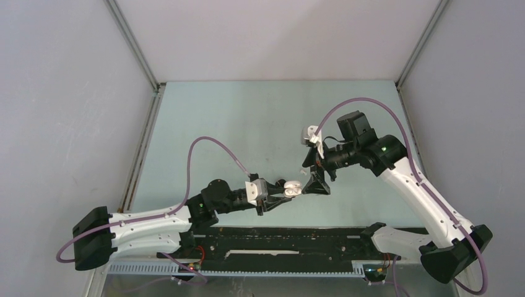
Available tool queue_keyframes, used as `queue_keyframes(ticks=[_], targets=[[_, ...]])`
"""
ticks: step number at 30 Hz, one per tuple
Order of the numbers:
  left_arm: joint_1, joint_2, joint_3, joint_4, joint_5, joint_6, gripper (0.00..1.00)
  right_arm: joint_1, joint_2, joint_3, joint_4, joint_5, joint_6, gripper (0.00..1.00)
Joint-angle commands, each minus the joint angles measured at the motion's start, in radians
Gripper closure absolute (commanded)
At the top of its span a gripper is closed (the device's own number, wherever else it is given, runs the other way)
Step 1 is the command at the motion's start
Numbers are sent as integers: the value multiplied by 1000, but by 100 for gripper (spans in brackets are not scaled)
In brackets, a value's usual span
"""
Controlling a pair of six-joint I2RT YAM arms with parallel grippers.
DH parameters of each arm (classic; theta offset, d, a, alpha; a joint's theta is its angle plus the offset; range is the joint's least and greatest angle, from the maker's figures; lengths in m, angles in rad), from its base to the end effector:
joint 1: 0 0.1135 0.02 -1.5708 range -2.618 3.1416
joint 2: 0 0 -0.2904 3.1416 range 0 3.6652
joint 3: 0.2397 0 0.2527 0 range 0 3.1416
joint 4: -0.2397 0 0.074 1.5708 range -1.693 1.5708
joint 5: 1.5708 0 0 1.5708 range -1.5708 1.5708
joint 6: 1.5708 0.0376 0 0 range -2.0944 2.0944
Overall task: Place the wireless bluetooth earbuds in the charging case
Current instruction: Close the charging case.
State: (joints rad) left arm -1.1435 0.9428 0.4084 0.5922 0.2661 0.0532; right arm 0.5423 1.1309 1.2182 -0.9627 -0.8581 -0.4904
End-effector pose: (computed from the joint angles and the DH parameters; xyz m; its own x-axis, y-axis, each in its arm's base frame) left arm 0.0744 -0.1873 0.2815 0.0764 -0.0439 -0.9961 0.9842 0.1635 0.0683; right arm 0.1556 0.1270 0.3817 -0.2257 -0.4955 -0.8388 -0.9737 0.0867 0.2107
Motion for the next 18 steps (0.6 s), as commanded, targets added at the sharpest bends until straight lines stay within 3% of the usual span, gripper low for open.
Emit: queue_keyframes(ticks=[1, 18], targets=[[-7, -13, 44, 31, 9, 18, 100, 7, 7, 1, 32, 19, -5, 2], [-9, -18, 41, 34, -3, 16, 100, 27, 26, 2, 40, 34, -6, 1]])
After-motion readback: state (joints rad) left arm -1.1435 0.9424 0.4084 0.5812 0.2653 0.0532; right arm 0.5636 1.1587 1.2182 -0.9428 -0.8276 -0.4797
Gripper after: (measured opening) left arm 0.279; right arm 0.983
